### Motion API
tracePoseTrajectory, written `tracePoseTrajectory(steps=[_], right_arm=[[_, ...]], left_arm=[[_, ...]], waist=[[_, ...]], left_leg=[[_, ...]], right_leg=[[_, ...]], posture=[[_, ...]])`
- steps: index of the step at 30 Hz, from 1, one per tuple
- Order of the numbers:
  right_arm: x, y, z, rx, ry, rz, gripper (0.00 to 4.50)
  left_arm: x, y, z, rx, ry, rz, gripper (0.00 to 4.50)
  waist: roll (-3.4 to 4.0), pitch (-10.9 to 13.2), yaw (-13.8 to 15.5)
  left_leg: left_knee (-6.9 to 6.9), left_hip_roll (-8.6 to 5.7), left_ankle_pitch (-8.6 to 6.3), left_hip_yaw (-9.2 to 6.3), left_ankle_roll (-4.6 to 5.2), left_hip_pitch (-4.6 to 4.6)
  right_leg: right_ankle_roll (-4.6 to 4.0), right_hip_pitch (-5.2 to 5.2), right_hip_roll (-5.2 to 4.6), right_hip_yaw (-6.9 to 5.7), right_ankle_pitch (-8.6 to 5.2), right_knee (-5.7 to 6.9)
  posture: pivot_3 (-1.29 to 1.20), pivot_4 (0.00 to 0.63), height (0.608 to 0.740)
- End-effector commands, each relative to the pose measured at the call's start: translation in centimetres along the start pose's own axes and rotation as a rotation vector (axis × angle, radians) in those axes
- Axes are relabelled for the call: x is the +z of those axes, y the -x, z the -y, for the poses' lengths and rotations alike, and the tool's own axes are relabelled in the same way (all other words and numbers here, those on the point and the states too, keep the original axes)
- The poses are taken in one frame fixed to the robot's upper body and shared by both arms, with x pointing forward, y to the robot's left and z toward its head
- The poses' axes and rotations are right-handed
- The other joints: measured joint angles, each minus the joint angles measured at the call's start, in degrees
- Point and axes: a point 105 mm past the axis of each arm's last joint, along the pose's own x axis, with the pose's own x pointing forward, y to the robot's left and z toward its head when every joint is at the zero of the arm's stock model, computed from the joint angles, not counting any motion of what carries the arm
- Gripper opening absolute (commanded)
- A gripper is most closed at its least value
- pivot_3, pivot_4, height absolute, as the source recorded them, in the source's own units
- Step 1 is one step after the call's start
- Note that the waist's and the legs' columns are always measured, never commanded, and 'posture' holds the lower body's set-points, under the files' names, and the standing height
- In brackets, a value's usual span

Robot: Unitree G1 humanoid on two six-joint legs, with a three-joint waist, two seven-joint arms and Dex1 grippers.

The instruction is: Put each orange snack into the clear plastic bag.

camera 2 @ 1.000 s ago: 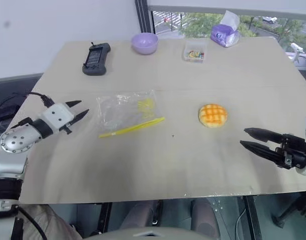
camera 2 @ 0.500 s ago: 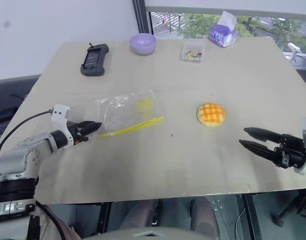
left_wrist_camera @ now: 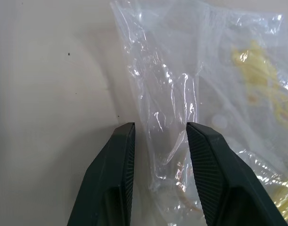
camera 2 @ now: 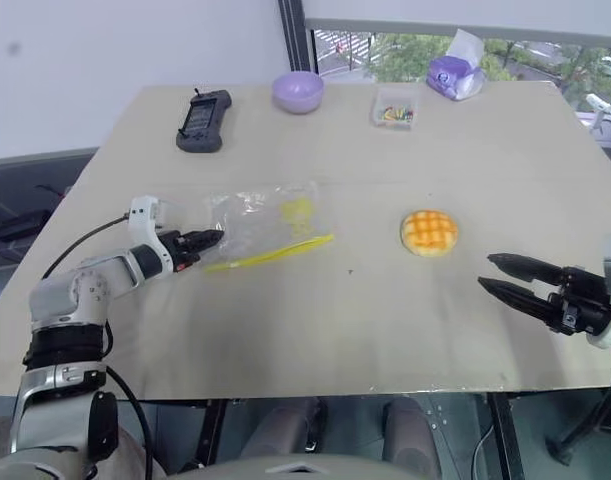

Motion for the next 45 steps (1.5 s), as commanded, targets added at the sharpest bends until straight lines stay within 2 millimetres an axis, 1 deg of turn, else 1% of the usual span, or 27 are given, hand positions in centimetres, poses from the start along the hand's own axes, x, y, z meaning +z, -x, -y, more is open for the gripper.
tracePoseTrajectory(steps=[1,2,3,8,10,13,17,20,24,28,32,36,38,40,41,43,45], right_arm=[[0.9,0.2,-0.2,-0.01,0.045,0.019,1.88],[0.8,0.2,-0.2,-0.012,0.045,0.018,1.88],[0.8,0.2,-0.2,-0.013,0.045,0.017,1.88],[0.8,0.3,-0.2,-0.019,0.044,0.014,1.88],[0.8,0.3,-0.2,-0.021,0.044,0.013,1.88],[0.8,0.3,-0.2,-0.021,0.045,0.013,1.88],[0.9,0.2,0.0,-0.017,0.046,0.015,1.88],[0.9,-0.1,0.1,-0.012,0.047,0.016,1.88],[1.0,-0.5,0.2,-0.006,0.049,0.022,1.88],[0.8,-1.1,0.1,0.005,0.054,0.03,1.88],[0.6,-2.7,-0.3,0.014,0.068,0.037,1.88],[-0.4,-5.4,-0.5,0.005,0.121,0.005,1.88],[-1.0,-6.4,-0.1,-0.025,0.168,-0.036,1.88],[-1.7,-7.5,0.9,-0.09,0.27,-0.089,1.88],[-2.3,-8.0,1.6,-0.123,0.3,-0.144,1.88],[-3.1,-9.0,2.7,-0.182,0.377,-0.212,1.88],[-3.4,-10.1,3.0,-0.195,0.398,-0.228,1.88]], left_arm=[[-3.2,-0.9,0.0,-0.001,0.068,-0.134,0.75],[-3.2,-1.0,0.2,-0.012,0.071,-0.136,0.28],[-3.2,-1.1,0.3,-0.019,0.074,-0.137,0.03],[-2.3,-1.3,1.3,-0.063,0.117,-0.091,0.03],[-1.7,-1.1,2.4,-0.126,0.154,-0.055,0.03],[-0.4,0.0,4.8,-0.287,0.22,0.005,0.03],[1.3,1.8,7.5,-0.48,0.324,0.063,0.03],[1.9,2.7,8.5,-0.565,0.405,0.058,0.03],[3.0,3.4,9.4,-0.629,0.445,0.097,0.03],[4.7,4.1,10.7,-0.72,0.496,0.16,0.03],[5.7,4.2,12.2,-0.79,0.542,0.2,0.03],[6.5,3.6,14.4,-0.864,0.609,0.238,0.03],[6.7,3.6,15.4,-0.895,0.627,0.241,0.03],[7.1,3.5,16.1,-0.922,0.67,0.254,0.03],[7.2,3.5,16.5,-0.928,0.682,0.255,0.03],[7.6,3.5,16.9,-0.941,0.717,0.266,0.03],[8.0,3.5,17.0,-0.946,0.765,0.279,0.03]], waist=[[0.04,-0.02,-0.01],[0.04,-0.03,-0.02],[0.04,-0.03,-0.02],[0.06,-0.04,0.01],[0.05,-0.03,-0.01],[-0.05,0.04,-0.12],[-0.41,0.25,-0.41],[-0.42,0.26,-0.74],[-0.43,0.26,-1.11],[-0.56,0.34,-1.22],[-0.56,0.34,-1.23],[-0.59,0.35,-1.39],[-0.59,0.36,-1.38],[-0.59,0.36,-1.37],[-0.59,0.36,-1.38],[-0.6,0.35,-1.41],[-0.6,0.35,-1.34]], left_leg=[[0.0,0.0,0.0,-0.01,0.0,0.04],[0.0,0.0,0.0,-0.02,0.0,0.05],[0.0,0.0,0.0,-0.02,0.0,0.05],[0.0,-0.02,0.0,-0.07,0.0,0.04],[0.0,-0.02,0.0,-0.08,0.0,0.03],[0.0,-0.02,0.0,-0.09,0.0,-0.01],[0.0,0.05,0.01,-0.11,-0.02,-0.21],[0.0,0.06,0.02,-0.08,-0.03,-0.23],[0.0,0.04,0.01,-0.07,-0.03,-0.22],[0.0,0.05,0.02,-0.1,-0.04,-0.23],[0.01,0.04,0.12,-0.08,-0.23,-0.23],[0.01,0.04,0.14,-0.06,-0.28,-0.23],[0.01,0.05,0.15,-0.07,-0.29,-0.24],[0.01,0.05,0.15,-0.06,-0.3,-0.24],[0.01,0.04,0.15,-0.04,-0.3,-0.26],[0.02,0.03,0.16,0.01,-0.31,-0.28],[0.03,0.01,0.17,0.04,-0.33,-0.31]], right_leg=[[0.0,0.05,0.0,-0.01,0.0,-0.02],[0.0,0.08,0.0,-0.02,0.0,-0.03],[0.0,0.08,0.0,-0.02,0.0,-0.03],[0.0,0.1,-0.03,-0.05,0.0,-0.06],[0.0,0.1,-0.03,-0.06,0.0,-0.07],[0.0,0.08,-0.03,-0.07,0.0,-0.1],[0.0,-0.17,0.01,-0.08,0.0,-0.07],[0.0,-0.21,0.01,-0.05,0.0,-0.06],[0.0,-0.2,0.01,-0.05,0.0,-0.07],[0.0,-0.21,0.01,-0.06,0.0,-0.08],[0.0,-0.2,-0.01,-0.05,0.0,-0.08],[0.0,-0.21,-0.01,0.0,0.0,-0.1],[0.0,-0.23,0.0,0.0,0.0,-0.09],[0.0,-0.25,0.0,0.01,0.0,-0.08],[0.0,-0.31,0.0,0.03,0.0,-0.07],[0.0,-0.35,0.0,0.09,0.0,-0.05],[-0.01,-0.42,0.0,0.12,0.01,-0.02]], posture=[[0.0,0.15,0.74],[0.0,0.15,0.74],[0.0,0.15,0.74],[0.0,0.15,0.74],[0.0,0.15,0.74],[0.0,0.15,0.74],[0.0,0.15,0.74],[0.0,0.15,0.74],[0.0,0.15,0.74],[0.0,0.15,0.74],[0.0,0.15,0.74],[0.0,0.15,0.74],[0.0,0.15,0.74],[0.0,0.15,0.74],[0.0,0.15,0.74],[0.0,0.15,0.74],[0.0,0.15,0.74]])
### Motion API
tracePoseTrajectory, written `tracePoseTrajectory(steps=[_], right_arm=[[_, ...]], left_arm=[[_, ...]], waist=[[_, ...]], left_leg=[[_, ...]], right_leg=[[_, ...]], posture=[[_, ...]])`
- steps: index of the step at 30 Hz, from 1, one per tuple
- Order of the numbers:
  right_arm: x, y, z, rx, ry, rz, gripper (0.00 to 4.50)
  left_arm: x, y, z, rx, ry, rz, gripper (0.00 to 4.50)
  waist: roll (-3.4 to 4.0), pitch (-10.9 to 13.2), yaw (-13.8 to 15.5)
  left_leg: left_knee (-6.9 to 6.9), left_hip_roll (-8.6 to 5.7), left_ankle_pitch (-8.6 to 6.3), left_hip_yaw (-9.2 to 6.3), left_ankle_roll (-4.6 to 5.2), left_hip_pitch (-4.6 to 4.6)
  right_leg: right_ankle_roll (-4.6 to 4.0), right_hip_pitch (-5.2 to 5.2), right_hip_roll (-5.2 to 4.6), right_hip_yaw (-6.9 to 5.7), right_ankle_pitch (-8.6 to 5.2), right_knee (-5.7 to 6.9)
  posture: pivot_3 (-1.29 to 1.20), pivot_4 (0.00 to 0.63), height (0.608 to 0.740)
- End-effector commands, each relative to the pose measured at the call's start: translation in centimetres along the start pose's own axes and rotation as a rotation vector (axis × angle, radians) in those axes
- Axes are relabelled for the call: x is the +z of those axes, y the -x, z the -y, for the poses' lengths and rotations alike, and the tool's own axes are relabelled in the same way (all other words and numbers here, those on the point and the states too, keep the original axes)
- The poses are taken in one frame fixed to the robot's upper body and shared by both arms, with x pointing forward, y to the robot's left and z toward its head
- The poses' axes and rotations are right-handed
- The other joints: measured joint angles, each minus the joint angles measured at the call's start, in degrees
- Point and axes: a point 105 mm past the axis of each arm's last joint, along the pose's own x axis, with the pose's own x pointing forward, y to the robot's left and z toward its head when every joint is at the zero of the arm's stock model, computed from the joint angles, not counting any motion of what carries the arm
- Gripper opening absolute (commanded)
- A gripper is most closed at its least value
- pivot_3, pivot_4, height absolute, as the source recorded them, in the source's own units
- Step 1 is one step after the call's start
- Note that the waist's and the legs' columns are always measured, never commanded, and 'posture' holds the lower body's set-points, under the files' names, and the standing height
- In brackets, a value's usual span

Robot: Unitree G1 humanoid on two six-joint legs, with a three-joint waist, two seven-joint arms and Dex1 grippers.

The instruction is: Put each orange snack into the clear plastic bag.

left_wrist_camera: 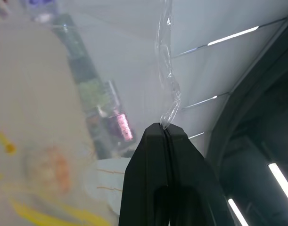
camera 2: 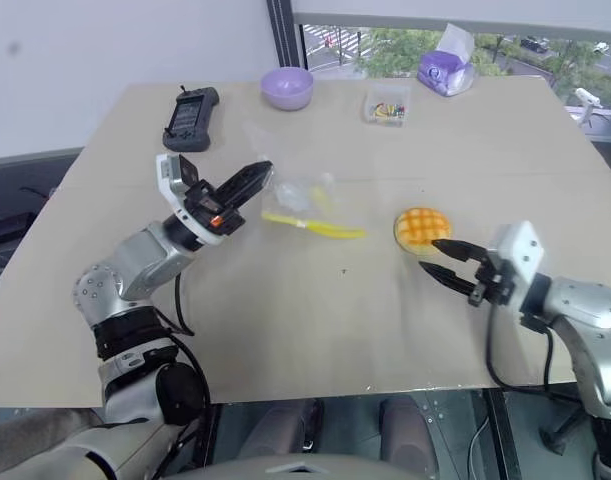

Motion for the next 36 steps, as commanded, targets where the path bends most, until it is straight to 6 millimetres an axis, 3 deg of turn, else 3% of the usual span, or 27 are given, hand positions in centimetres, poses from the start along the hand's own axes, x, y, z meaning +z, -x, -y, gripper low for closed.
tracePoseTrajectory(steps=[1,9,16,21,27,31,36], right_arm=[[0.1,-1.5,0.4,-0.046,0.07,-0.021,1.88],[1.2,-6.4,-0.9,-0.076,-0.049,0.037,1.88],[1.4,-9.3,0.4,-0.159,-0.092,0.047,1.88],[1.9,-10.6,1.5,-0.206,-0.119,0.069,1.88],[2.1,-12.0,-0.2,-0.121,-0.095,0.072,1.88],[1.0,-12.0,-0.7,-0.073,0.016,0.009,1.88],[1.7,-12.6,0.6,-0.146,-0.007,0.031,1.88]], left_arm=[[0.4,-0.6,1.7,-0.057,0.02,0.046,0.03],[0.4,-1.6,2.2,-0.083,0.08,0.086,0.03],[-0.1,-2.0,1.8,-0.094,0.119,0.105,0.03],[0.1,-2.0,1.7,-0.098,0.127,0.118,0.03],[-0.2,-2.2,1.7,-0.1,0.135,0.113,0.03],[-0.3,-2.3,1.7,-0.107,0.142,0.12,0.03],[-0.6,-2.5,1.6,-0.114,0.158,0.118,0.03]], waist=[[0.0,0.0,0.08],[0.0,-0.01,-0.01],[0.0,-0.01,-0.08],[0.0,-0.01,-0.16],[0.0,-0.01,-0.26],[0.0,-0.01,-0.27],[0.0,-0.01,-0.35]], left_leg=[[0.0,0.0,0.01,0.02,-0.01,-0.08],[0.13,0.0,0.05,0.02,-0.08,-0.51],[0.14,-0.05,0.06,0.01,-0.08,-0.53],[0.14,-0.06,0.06,0.04,-0.08,-0.53],[0.13,-0.06,0.06,0.05,-0.07,-0.6],[0.13,-0.08,0.06,0.05,-0.07,-0.6],[0.13,-0.1,0.06,0.07,-0.08,-0.61]], right_leg=[[0.0,-0.11,0.0,0.03,0.0,0.03],[-0.02,-0.52,0.03,0.06,0.01,0.08],[-0.02,-0.53,0.04,0.05,0.01,0.08],[-0.03,-0.56,0.04,0.06,0.01,0.1],[-0.03,-0.65,0.05,0.08,0.01,0.1],[-0.03,-0.66,0.05,0.08,0.01,0.11],[-0.03,-0.67,0.06,0.08,0.01,0.12]], posture=[[0.0,0.15,0.74],[0.0,0.15,0.74],[0.0,0.15,0.74],[0.0,0.15,0.74],[0.0,0.15,0.74],[0.0,0.15,0.74],[0.0,0.15,0.74]])
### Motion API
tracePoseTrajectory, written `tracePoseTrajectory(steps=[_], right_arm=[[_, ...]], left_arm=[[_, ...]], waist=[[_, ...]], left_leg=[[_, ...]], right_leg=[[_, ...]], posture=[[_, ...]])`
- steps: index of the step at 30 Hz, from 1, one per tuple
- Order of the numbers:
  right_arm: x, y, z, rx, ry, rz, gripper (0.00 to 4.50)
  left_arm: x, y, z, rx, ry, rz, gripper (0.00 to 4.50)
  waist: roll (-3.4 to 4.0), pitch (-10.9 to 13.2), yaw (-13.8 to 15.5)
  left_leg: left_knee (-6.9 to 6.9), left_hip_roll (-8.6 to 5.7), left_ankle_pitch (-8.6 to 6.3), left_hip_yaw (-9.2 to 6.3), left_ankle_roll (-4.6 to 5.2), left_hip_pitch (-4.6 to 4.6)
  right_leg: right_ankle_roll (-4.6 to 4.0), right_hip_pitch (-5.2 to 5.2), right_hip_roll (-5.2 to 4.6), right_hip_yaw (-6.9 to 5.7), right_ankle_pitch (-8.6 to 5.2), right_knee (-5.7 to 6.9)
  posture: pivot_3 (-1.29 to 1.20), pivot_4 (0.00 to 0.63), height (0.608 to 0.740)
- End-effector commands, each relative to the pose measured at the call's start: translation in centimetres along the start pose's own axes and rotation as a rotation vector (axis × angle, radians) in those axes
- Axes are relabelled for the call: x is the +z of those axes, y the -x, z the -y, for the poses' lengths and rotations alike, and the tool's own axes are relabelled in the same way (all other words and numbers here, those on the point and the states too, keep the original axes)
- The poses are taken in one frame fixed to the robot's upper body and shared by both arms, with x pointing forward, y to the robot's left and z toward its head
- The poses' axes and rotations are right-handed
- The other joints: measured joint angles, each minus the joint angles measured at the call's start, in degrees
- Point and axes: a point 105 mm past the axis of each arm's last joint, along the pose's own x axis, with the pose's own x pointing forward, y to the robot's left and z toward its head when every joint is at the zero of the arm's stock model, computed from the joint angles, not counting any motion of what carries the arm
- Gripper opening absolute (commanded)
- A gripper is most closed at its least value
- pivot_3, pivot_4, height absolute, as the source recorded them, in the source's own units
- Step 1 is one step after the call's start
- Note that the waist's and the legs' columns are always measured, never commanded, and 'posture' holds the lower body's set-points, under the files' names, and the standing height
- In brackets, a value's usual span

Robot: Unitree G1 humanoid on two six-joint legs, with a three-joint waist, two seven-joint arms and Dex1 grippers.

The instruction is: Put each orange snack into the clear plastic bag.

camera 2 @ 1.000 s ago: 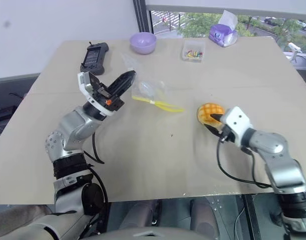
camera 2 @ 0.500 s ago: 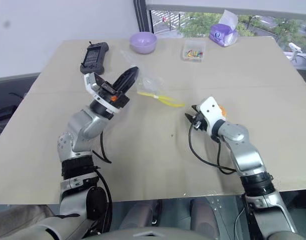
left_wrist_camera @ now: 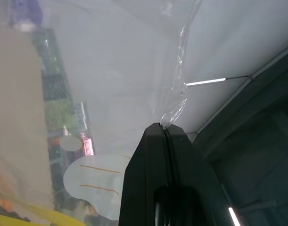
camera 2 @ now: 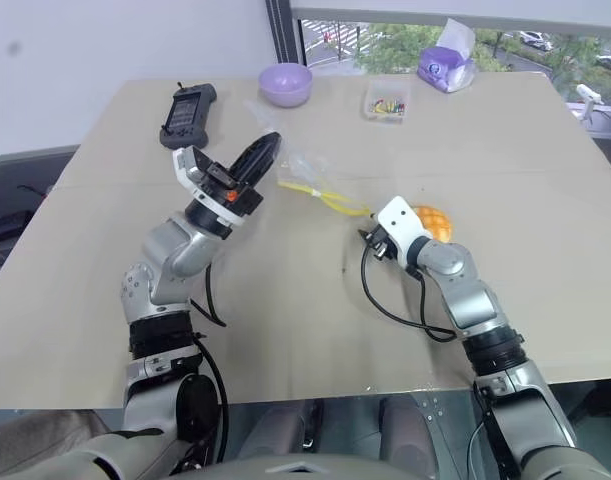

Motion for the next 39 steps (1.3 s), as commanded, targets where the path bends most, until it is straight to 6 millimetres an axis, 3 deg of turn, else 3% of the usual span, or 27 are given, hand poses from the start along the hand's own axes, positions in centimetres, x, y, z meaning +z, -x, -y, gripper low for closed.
tracePoseTrajectory(steps=[1,6,11,21,22,23,25,26,31,37,39], right_arm=[[2.3,-0.5,1.6,-0.075,-0.004,0.073,1.88],[3.2,-1.1,2.1,-0.096,-0.074,0.112,1.88],[4.5,-1.5,0.8,-0.031,-0.112,0.169,1.88],[4.8,-1.5,1.1,-0.065,-0.118,0.188,1.88],[4.8,-1.4,1.2,-0.069,-0.111,0.189,1.19],[4.8,-1.4,1.2,-0.07,-0.107,0.189,1.12],[4.8,-1.3,1.3,-0.073,-0.103,0.192,0.28],[4.8,-1.3,1.3,-0.074,-0.104,0.194,0.08],[4.7,-1.1,1.4,-0.072,-0.095,0.201,0.08],[4.3,-0.1,2.0,-0.071,-0.034,0.172,0.08],[4.2,0.3,2.3,-0.069,0.043,0.139,0.0]], left_arm=[[-0.8,-0.3,1.3,-0.058,-0.01,-0.025,0.03],[-1.1,-0.3,1.1,-0.061,0.001,-0.028,0.03],[-1.3,-0.4,1.0,-0.062,0.008,-0.027,0.03],[-1.4,-0.4,1.0,-0.066,0.014,-0.026,0.03],[-1.4,-0.4,1.0,-0.066,0.014,-0.025,0.0],[-1.3,-0.4,1.0,-0.066,0.014,-0.025,0.0],[-1.3,-0.4,1.0,-0.066,0.014,-0.024,0.0],[-1.3,-0.4,1.0,-0.065,0.013,-0.023,0.0],[-1.2,-0.2,1.0,-0.047,-0.009,-0.022,0.0],[0.3,0.5,1.1,0.035,-0.262,0.055,0.0],[0.9,0.8,0.6,0.057,-0.276,0.092,0.53]], waist=[[0.0,0.0,-0.1],[0.0,0.0,-0.05],[0.0,0.0,-0.09],[0.0,0.0,-0.09],[0.0,0.0,-0.09],[0.0,0.0,-0.09],[0.0,0.0,-0.09],[0.0,0.0,-0.09],[0.0,0.0,-0.09],[0.01,0.0,-0.05],[0.01,0.0,0.05]], left_leg=[[0.0,0.0,0.0,0.0,0.0,0.0],[0.0,0.02,0.0,0.02,0.0,-0.01],[-0.01,0.03,0.0,0.02,0.0,-0.02],[-0.01,0.02,0.0,0.02,0.0,-0.02],[-0.01,0.02,0.0,0.02,0.0,-0.02],[-0.01,0.02,0.0,0.02,0.0,-0.02],[-0.01,0.02,0.0,0.02,0.0,-0.02],[-0.01,0.02,0.0,0.02,0.0,-0.02],[-0.01,0.02,0.0,0.03,0.0,-0.02],[-0.03,0.0,0.0,0.08,0.0,-0.06],[-0.04,0.01,0.0,0.09,0.0,-0.07]], right_leg=[[0.0,0.0,0.0,0.0,0.0,0.0],[0.0,-0.03,0.01,0.03,0.0,0.01],[0.0,-0.04,0.01,0.03,0.0,0.01],[0.0,-0.05,0.01,0.03,0.0,0.02],[0.0,-0.05,0.01,0.03,0.0,0.01],[0.0,-0.05,0.01,0.03,0.0,0.01],[0.0,-0.05,0.01,0.03,0.0,0.01],[0.0,-0.05,0.01,0.03,0.0,0.01],[0.0,-0.05,0.01,0.03,0.0,0.01],[0.0,-0.1,0.02,0.08,0.0,0.02],[0.0,-0.11,0.02,0.1,0.0,0.0]], posture=[[0.0,0.15,0.74],[0.0,0.15,0.74],[0.0,0.15,0.74],[0.0,0.15,0.74],[0.0,0.15,0.74],[0.0,0.15,0.74],[0.0,0.15,0.74],[0.0,0.15,0.74],[0.0,0.15,0.74],[0.0,0.15,0.74],[0.0,0.15,0.74]])
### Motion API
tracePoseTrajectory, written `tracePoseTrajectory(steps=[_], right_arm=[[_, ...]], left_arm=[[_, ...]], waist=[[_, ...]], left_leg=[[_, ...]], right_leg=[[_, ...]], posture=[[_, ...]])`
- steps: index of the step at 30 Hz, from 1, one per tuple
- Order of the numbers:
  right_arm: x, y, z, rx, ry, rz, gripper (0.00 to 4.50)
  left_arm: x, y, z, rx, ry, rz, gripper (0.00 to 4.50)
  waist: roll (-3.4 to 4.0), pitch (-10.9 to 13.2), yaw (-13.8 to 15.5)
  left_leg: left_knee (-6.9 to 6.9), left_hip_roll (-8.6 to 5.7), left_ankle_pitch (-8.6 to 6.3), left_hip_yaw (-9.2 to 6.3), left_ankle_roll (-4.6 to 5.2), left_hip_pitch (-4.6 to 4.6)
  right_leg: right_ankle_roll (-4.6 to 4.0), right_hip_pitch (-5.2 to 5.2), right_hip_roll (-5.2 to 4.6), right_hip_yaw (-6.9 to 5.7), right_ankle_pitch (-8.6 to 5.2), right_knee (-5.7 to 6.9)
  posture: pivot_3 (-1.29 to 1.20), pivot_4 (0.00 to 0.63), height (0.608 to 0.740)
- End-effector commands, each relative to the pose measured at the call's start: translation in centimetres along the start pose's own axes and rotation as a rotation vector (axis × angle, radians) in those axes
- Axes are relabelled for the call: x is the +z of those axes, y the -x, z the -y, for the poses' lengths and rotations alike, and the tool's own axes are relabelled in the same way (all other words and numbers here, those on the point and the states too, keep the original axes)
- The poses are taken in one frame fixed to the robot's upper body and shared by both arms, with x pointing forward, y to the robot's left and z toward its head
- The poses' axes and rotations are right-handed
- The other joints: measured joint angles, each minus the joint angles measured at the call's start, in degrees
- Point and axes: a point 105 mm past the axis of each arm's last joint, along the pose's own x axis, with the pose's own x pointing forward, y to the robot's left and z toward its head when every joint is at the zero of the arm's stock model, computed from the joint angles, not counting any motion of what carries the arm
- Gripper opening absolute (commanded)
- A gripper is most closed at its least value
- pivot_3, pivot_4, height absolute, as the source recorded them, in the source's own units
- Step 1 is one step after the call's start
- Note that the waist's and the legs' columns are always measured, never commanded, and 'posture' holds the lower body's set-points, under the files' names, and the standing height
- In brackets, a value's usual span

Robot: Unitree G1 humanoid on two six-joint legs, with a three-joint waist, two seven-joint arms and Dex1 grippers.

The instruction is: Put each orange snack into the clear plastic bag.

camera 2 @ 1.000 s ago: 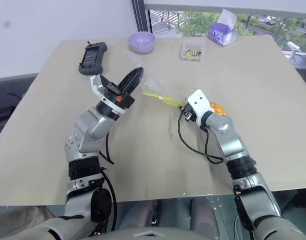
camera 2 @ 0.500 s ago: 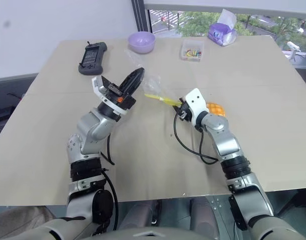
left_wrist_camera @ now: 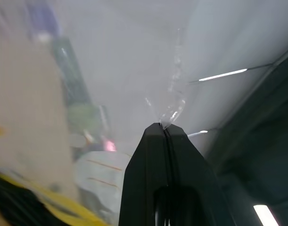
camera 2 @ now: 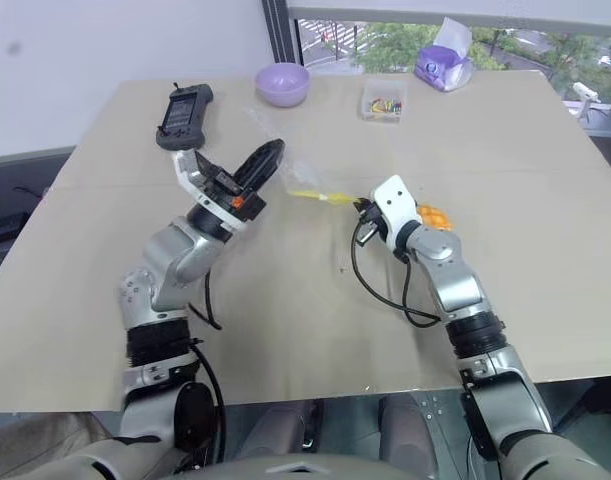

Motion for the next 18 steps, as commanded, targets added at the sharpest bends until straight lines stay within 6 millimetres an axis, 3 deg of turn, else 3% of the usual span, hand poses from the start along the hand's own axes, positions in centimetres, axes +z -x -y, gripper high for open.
tracePoseTrajectory(steps=[1,5,11,15,18], right_arm=[[1.6,0.9,1.0,-0.011,0.132,0.019,0.0],[3.4,1.2,4.0,-0.163,0.249,0.025,0.0],[4.6,1.7,6.9,-0.311,0.484,-0.052,0.0],[5.5,1.9,8.1,-0.393,0.531,-0.078,0.0],[5.7,1.6,8.1,-0.399,0.576,-0.104,0.0]], left_arm=[[0.5,0.4,0.5,-0.021,-0.078,0.039,0.78],[0.4,0.9,-0.1,0.058,-0.292,-0.048,2.55],[-0.7,1.5,-0.4,0.139,-0.698,-0.293,2.55],[-3.3,1.5,0.0,0.105,-1.023,-0.512,2.55],[-5.0,1.3,0.5,0.036,-1.153,-0.601,2.55]], waist=[[0.0,0.0,0.09],[0.0,0.0,-0.08],[0.01,0.01,-0.23],[0.01,0.01,-0.19],[0.01,0.01,-0.2]], left_leg=[[0.0,-0.01,0.0,0.01,0.0,-0.01],[-0.04,-0.08,0.0,0.02,0.0,-0.02],[-0.21,-0.06,0.0,0.29,0.0,-0.08],[-0.41,-0.06,0.01,0.37,0.0,-0.16],[-0.5,-0.03,0.01,0.43,0.0,-0.16]], right_leg=[[0.0,0.0,-0.01,0.0,0.0,0.0],[0.0,-0.05,0.02,0.02,0.0,0.0],[0.0,-0.32,0.05,0.29,0.0,0.04],[0.0,-0.44,0.04,0.36,0.0,-0.03],[0.0,-0.47,0.03,0.4,0.0,-0.09]], posture=[[0.0,0.15,0.74],[0.0,0.15,0.74],[0.0,0.15,0.74],[0.0,0.15,0.74],[0.0,0.15,0.74]])
